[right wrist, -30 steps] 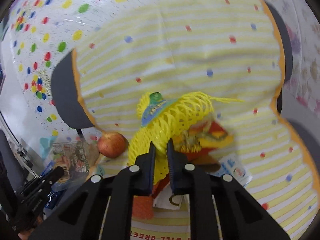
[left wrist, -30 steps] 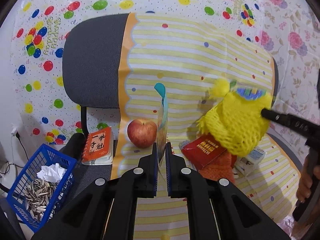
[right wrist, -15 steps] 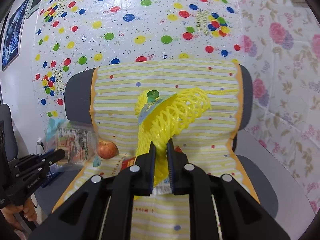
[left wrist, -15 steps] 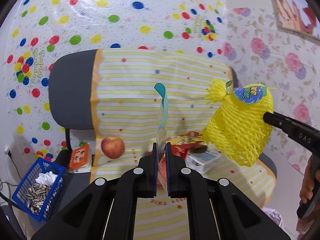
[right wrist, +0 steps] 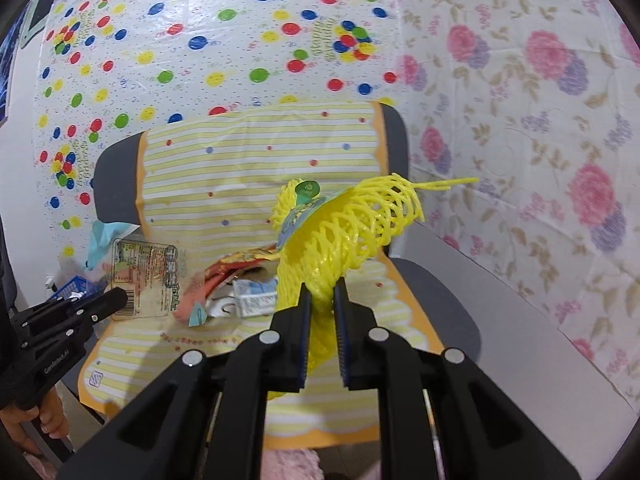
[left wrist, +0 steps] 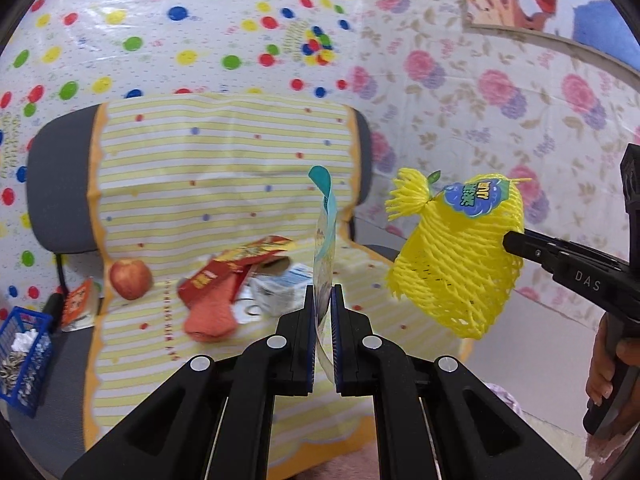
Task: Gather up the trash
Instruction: 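Carry the foam net over the pink bin and open the right tool, then return the right tool to the chair and reach toward the orange glove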
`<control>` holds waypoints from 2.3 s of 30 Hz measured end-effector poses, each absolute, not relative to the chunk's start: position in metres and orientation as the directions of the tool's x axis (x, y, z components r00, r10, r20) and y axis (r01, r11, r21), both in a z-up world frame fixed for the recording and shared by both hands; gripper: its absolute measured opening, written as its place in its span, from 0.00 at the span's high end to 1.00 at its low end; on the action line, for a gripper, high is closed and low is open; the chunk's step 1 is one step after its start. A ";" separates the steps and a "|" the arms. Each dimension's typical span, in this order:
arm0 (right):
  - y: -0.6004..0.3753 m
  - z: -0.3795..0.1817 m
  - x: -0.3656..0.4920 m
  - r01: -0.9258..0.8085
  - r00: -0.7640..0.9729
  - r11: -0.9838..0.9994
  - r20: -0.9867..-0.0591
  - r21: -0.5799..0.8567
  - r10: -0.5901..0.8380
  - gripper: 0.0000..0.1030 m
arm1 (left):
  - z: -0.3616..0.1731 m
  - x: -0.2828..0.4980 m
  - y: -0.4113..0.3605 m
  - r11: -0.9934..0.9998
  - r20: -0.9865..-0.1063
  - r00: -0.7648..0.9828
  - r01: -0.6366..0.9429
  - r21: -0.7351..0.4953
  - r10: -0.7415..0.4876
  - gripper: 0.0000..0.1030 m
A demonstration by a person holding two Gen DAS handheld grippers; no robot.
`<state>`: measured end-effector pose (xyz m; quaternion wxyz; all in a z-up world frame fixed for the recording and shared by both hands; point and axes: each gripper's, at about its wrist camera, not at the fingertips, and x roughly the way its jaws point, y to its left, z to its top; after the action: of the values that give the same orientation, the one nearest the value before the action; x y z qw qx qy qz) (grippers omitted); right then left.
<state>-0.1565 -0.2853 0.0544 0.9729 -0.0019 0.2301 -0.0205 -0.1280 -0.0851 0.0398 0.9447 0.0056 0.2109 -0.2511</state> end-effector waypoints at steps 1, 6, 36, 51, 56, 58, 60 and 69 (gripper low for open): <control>-0.289 0.053 -0.163 0.051 0.891 0.999 -0.451 -0.018 -0.054 0.89 | 0.038 -0.130 -0.091 0.863 -0.401 0.774 0.496 -0.097 -0.490 0.93; -0.304 0.040 -0.200 0.133 0.866 0.989 -0.477 -0.063 -0.147 0.89 | 0.026 -0.143 -0.122 0.804 -0.404 0.713 0.584 -0.109 -0.573 0.93; -0.400 -0.066 -0.279 0.396 0.645 0.913 -0.676 -0.102 -0.355 0.87 | -0.069 -0.172 -0.285 0.537 -0.581 0.369 0.832 -0.142 -0.725 0.91; -0.411 -0.065 -0.272 0.418 0.635 0.905 -0.686 -0.080 -0.354 0.58 | -0.067 -0.156 -0.267 0.599 -0.587 0.421 0.789 -0.140 -0.692 0.53; -0.406 -0.052 -0.274 0.419 0.656 0.905 -0.663 -0.077 -0.360 0.58 | -0.060 -0.152 -0.242 0.645 -0.589 0.470 0.755 -0.119 -0.658 0.53; -0.401 -0.047 -0.274 0.411 0.666 0.908 -0.655 -0.074 -0.355 0.58 | -0.056 -0.150 -0.230 0.664 -0.586 0.489 0.739 -0.116 -0.646 0.53; -0.396 -0.043 -0.271 0.399 0.677 0.914 -0.648 -0.073 -0.348 0.58 | -0.052 -0.148 -0.219 0.682 -0.584 0.508 0.723 -0.111 -0.633 0.53; -0.360 -0.028 -0.232 0.276 0.739 0.960 -0.627 -0.054 -0.247 0.58 | -0.033 -0.127 -0.158 0.802 -0.571 0.627 0.590 -0.096 -0.530 0.47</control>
<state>-0.2322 -0.3603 -0.0280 0.9321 0.0214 0.3332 -0.1402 -0.1271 -0.1580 -0.0332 0.9006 0.0500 0.2998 -0.3107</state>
